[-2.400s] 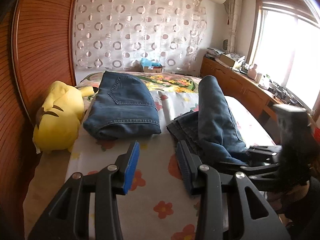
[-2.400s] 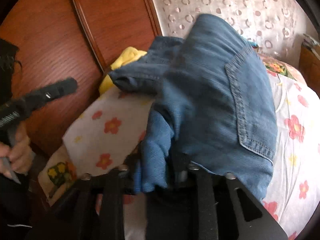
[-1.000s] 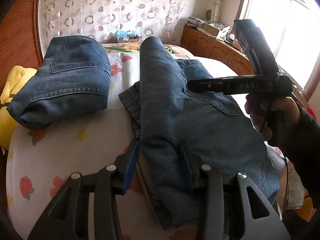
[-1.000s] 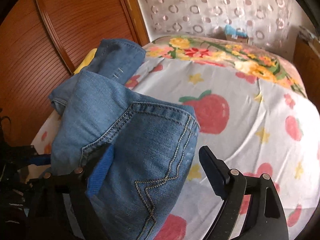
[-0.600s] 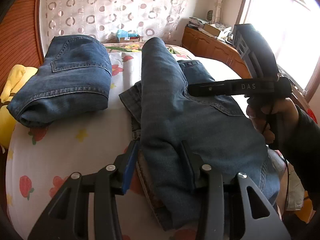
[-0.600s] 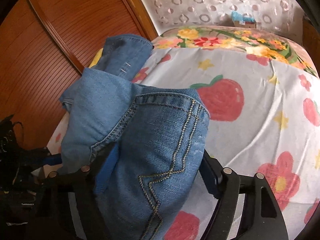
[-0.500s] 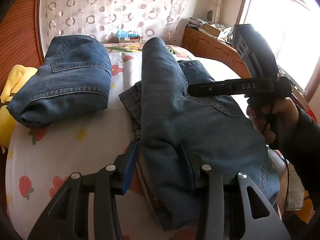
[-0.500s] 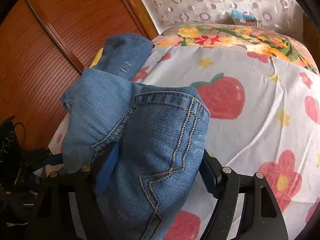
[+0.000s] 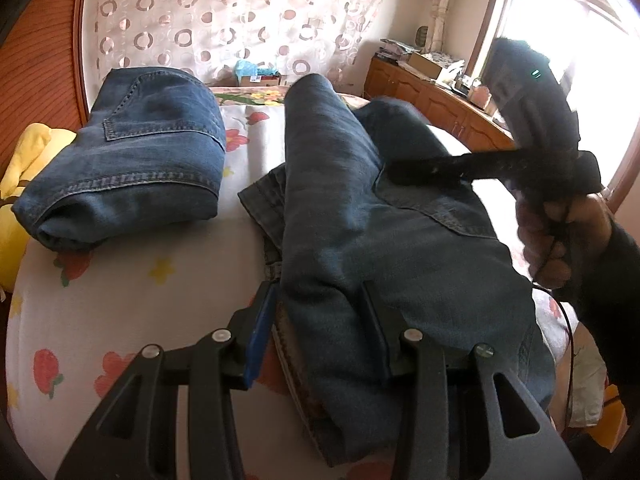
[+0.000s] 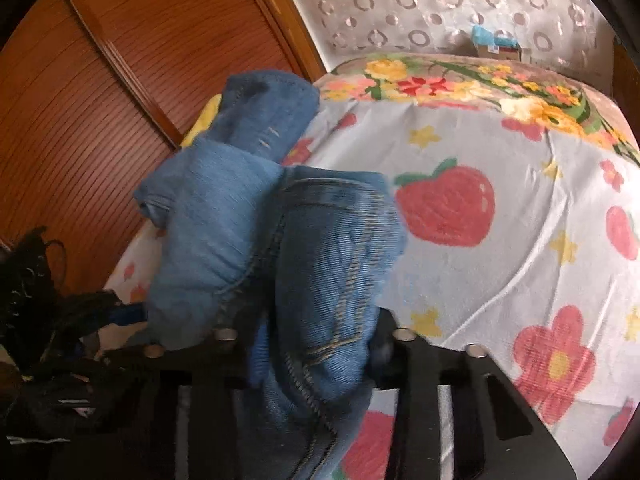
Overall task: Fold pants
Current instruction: 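Grasp the folded jeans with the right gripper and lift them up, then carry the folded jeans with the right gripper onto the other folded jeans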
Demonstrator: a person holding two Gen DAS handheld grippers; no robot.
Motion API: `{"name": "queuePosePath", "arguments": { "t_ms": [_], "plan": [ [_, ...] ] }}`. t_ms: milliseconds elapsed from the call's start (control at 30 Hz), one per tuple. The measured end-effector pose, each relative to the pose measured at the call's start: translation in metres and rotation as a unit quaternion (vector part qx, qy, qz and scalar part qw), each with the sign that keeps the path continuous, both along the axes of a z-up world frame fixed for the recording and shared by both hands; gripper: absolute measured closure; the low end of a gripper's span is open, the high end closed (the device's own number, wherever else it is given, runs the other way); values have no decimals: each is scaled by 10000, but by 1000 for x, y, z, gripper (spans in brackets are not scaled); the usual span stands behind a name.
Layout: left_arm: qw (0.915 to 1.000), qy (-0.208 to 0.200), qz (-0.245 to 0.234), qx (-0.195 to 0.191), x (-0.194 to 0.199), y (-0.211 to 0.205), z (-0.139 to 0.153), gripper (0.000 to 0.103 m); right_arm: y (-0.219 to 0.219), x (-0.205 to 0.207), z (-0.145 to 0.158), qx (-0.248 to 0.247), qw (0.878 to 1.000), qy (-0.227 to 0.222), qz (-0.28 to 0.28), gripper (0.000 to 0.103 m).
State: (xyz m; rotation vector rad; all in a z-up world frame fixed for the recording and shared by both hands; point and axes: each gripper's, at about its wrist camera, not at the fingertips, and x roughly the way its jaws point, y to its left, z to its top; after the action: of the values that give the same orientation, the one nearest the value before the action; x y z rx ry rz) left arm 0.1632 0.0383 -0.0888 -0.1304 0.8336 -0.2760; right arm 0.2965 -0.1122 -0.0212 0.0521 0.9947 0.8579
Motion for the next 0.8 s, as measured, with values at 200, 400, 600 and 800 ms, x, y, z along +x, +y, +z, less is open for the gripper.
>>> {"name": "queuePosePath", "arguments": {
  "t_ms": [200,400,600,800],
  "plan": [
    [9997,-209,95,-73,-7,9,22,61,21,-27,68,162,9981,-571,156,81],
    [9953,-818,416,-324,-13,43,68,62,67,-51,145,187,9901,-1283,537,82],
    [9845,-1498,860,-296,-15,92,121,62,132,-47,202,129,9793,-1820,873,82],
    [9724,-1883,1376,-52,-7,147,162,62,200,-18,227,547,9744,-1756,1295,82]
  ]
}}
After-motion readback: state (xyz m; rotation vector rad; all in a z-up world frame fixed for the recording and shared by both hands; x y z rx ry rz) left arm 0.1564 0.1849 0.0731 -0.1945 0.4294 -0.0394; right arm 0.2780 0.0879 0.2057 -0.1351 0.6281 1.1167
